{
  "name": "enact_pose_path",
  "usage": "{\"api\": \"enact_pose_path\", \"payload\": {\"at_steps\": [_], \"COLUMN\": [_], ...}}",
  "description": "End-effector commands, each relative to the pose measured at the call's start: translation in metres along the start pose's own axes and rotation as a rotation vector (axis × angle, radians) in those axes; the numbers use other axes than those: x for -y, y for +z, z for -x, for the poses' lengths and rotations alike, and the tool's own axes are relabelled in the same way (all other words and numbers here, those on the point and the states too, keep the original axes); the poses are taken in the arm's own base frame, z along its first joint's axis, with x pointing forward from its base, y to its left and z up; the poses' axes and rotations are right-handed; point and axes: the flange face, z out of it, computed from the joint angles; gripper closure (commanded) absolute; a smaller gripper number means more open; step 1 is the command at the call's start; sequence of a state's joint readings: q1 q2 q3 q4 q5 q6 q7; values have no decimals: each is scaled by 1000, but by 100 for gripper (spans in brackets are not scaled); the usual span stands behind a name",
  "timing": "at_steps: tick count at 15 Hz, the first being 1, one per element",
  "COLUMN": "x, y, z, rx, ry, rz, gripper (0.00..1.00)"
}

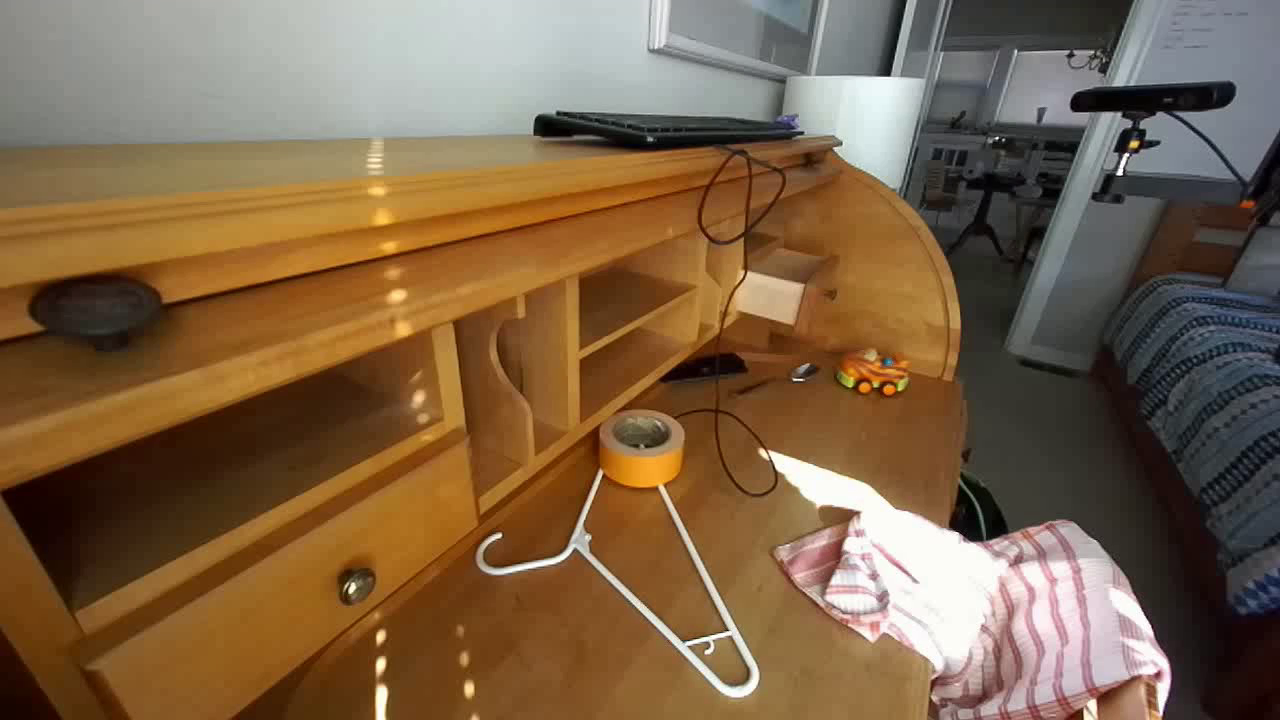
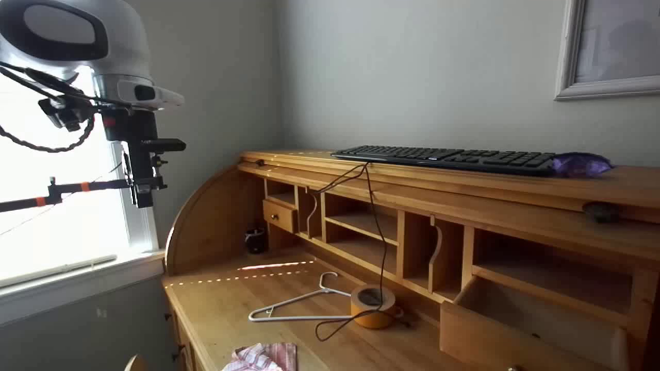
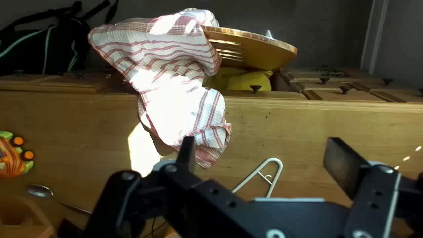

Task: Close the open drawer on the right.

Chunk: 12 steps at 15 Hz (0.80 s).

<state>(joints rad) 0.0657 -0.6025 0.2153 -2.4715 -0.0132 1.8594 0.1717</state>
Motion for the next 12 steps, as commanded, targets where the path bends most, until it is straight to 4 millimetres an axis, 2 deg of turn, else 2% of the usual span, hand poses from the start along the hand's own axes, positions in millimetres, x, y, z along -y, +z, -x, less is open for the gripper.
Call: {"api": "enact_pose_path", "payload": {"at_steps": [1, 6, 8, 10, 12], "x": [0, -3, -20, -45, -78], "y": [-1, 2, 6, 11, 25], "z": [0, -4, -19, -34, -50], "rx": [1, -28, -84, -127, -149], "ry": [0, 7, -4, -19, -47], "rz": [0, 25, 47, 48, 63], "gripper": [0, 0, 0, 0, 0]}}
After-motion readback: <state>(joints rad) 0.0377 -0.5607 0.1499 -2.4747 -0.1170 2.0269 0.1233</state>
